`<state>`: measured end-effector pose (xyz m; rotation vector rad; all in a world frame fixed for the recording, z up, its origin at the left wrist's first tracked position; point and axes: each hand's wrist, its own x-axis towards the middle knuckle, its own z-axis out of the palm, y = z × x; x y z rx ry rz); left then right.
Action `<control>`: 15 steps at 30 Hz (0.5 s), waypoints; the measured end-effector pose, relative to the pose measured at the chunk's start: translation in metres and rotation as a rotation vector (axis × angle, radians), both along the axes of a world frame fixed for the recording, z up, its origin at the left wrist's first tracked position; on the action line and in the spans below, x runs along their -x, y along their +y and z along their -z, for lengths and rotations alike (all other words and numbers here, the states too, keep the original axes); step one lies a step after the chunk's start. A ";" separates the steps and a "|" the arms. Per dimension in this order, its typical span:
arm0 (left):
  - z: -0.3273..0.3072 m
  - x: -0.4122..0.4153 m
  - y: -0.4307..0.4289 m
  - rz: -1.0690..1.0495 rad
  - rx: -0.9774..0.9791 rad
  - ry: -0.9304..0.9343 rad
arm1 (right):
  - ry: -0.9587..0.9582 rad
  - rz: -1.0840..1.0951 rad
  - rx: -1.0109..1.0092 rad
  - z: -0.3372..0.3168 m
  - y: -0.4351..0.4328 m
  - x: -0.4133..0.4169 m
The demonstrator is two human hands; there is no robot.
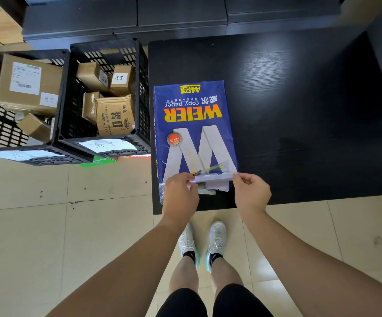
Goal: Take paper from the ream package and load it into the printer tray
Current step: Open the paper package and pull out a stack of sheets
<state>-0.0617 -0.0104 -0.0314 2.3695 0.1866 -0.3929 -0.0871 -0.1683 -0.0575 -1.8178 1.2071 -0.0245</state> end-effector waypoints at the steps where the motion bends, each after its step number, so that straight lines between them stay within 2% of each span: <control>1: 0.000 0.000 0.000 0.000 0.001 0.003 | 0.011 0.009 -0.017 0.001 0.000 -0.001; 15: 0.000 0.008 0.003 0.008 0.000 0.029 | 0.071 -0.023 -0.279 0.000 -0.006 0.050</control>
